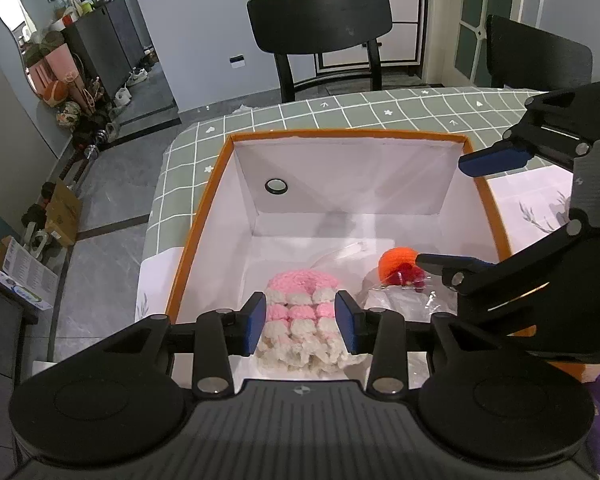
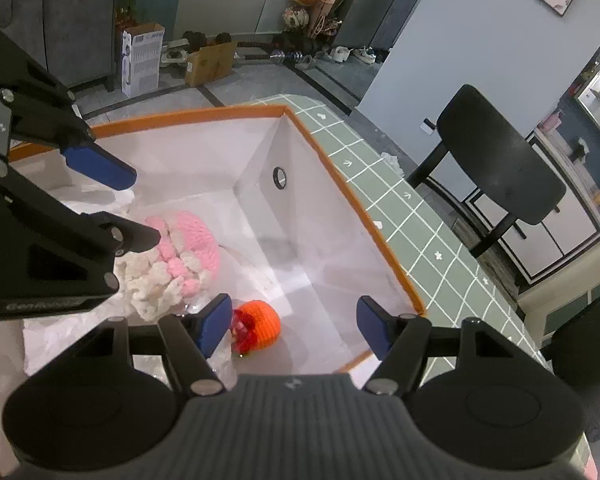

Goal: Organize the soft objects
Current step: 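Open both grippers to release the pink hat and orange fruit into the box, then lift the left gripper out toward the white mitten while the right gripper moves to the white plastic bag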

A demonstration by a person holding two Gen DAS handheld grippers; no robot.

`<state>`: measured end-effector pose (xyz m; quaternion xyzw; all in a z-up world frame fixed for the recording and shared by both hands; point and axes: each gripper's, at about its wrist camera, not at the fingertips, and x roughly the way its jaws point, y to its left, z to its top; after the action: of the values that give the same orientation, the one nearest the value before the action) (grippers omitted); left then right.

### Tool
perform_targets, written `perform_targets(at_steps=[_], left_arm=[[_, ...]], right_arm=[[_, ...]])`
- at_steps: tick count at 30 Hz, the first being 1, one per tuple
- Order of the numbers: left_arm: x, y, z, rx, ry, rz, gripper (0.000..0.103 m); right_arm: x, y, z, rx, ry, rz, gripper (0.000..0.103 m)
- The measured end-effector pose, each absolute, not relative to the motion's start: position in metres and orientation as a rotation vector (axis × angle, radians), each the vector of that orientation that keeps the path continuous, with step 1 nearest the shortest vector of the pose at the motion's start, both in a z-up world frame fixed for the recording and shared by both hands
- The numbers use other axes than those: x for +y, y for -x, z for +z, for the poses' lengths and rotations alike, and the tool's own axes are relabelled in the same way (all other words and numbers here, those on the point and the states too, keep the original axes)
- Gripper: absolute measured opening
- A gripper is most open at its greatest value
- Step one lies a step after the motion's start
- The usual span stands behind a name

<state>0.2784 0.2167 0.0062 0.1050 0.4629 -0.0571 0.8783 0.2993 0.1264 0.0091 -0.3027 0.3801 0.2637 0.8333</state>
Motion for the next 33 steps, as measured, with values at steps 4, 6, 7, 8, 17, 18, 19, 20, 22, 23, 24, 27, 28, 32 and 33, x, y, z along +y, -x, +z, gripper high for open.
perform_targets(at_steps=[4, 6, 7, 8, 17, 18, 19, 20, 22, 23, 24, 27, 28, 32, 33], left_arm=[[0.211, -0.270, 0.014, 0.950, -0.229, -0.119, 0.046], [0.211, -0.265, 0.019, 0.942, -0.230, -0.121, 0.046], [0.210, -0.263, 0.021, 0.936, -0.232, -0.123, 0.046], [0.208, -0.260, 0.023, 0.932, -0.235, -0.124, 0.046], [0.197, -0.239, 0.038, 0.900, -0.271, -0.142, 0.050], [0.194, -0.237, 0.039, 0.898, -0.276, -0.145, 0.050], [0.193, -0.234, 0.040, 0.896, -0.281, -0.147, 0.050], [0.192, -0.232, 0.041, 0.894, -0.285, -0.149, 0.050], [0.191, -0.227, 0.042, 0.889, -0.295, -0.150, 0.050], [0.190, -0.225, 0.042, 0.887, -0.300, -0.151, 0.050], [0.190, -0.221, 0.042, 0.882, -0.303, -0.154, 0.050], [0.191, -0.213, 0.043, 0.877, -0.310, -0.164, 0.050], [0.190, -0.211, 0.043, 0.878, -0.310, -0.166, 0.050], [0.185, -0.200, 0.037, 0.882, -0.322, -0.177, 0.050], [0.184, -0.196, 0.035, 0.884, -0.327, -0.183, 0.050]], right_arm=[[0.124, -0.288, 0.021, 0.788, 0.648, 0.556, 0.068], [0.121, -0.281, 0.026, 0.780, 0.649, 0.556, 0.068], [0.120, -0.278, 0.029, 0.775, 0.650, 0.555, 0.069], [0.119, -0.274, 0.032, 0.770, 0.651, 0.556, 0.069], [0.107, -0.244, 0.051, 0.749, 0.672, 0.569, 0.070], [0.106, -0.241, 0.053, 0.747, 0.675, 0.571, 0.070], [0.105, -0.238, 0.054, 0.744, 0.677, 0.573, 0.070], [0.104, -0.235, 0.056, 0.741, 0.678, 0.576, 0.070], [0.102, -0.227, 0.059, 0.736, 0.677, 0.580, 0.070], [0.101, -0.224, 0.060, 0.736, 0.678, 0.582, 0.070], [0.099, -0.221, 0.061, 0.735, 0.679, 0.584, 0.070], [0.094, -0.210, 0.065, 0.736, 0.684, 0.592, 0.070], [0.093, -0.205, 0.066, 0.736, 0.685, 0.597, 0.070], [0.085, -0.187, 0.067, 0.740, 0.691, 0.622, 0.070], [0.083, -0.183, 0.067, 0.741, 0.692, 0.627, 0.070]])
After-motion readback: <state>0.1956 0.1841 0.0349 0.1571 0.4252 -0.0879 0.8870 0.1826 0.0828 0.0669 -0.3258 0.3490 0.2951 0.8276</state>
